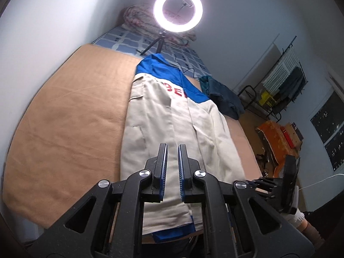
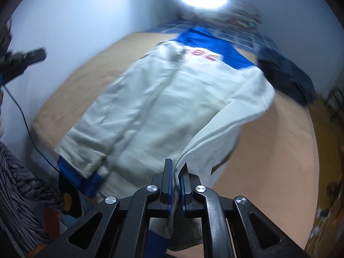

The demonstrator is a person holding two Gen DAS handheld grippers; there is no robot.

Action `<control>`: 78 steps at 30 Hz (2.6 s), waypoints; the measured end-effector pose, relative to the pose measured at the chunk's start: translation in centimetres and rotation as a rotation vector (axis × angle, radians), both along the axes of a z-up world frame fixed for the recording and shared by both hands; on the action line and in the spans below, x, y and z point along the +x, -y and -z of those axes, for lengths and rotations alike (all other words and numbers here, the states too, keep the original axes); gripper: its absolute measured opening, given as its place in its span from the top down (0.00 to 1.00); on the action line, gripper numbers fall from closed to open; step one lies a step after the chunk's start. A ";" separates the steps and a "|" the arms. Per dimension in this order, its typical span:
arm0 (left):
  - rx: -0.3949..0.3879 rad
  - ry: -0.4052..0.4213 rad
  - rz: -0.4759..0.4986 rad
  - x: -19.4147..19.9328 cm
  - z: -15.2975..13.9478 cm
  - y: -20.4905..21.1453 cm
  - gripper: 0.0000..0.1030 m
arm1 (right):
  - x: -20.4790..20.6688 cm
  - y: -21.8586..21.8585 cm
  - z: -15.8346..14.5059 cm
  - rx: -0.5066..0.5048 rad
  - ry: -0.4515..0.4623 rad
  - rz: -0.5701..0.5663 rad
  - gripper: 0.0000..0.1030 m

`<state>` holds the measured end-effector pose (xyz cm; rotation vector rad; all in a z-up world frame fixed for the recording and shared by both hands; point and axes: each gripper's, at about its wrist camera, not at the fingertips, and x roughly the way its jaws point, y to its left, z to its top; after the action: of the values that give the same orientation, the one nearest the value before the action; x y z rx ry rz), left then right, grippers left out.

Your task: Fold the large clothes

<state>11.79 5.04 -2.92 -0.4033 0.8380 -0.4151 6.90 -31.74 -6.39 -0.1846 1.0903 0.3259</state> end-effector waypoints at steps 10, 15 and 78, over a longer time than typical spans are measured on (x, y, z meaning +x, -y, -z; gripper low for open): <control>-0.006 0.006 -0.044 0.0 -0.1 -0.8 0.94 | 1.6 -9.4 6.4 -0.105 -0.116 -0.209 0.96; 0.017 -0.004 -0.039 0.5 0.5 0.1 0.94 | 1.2 -11.2 9.3 -0.150 -0.155 -0.275 0.96; 0.065 -0.143 0.085 7.7 5.2 6.2 0.94 | 32.7 4.6 5.0 0.292 -0.079 0.207 0.58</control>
<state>19.45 -1.16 -8.08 -0.3411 1.0082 -0.4408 39.62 -36.33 -11.43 0.2018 1.1160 0.3044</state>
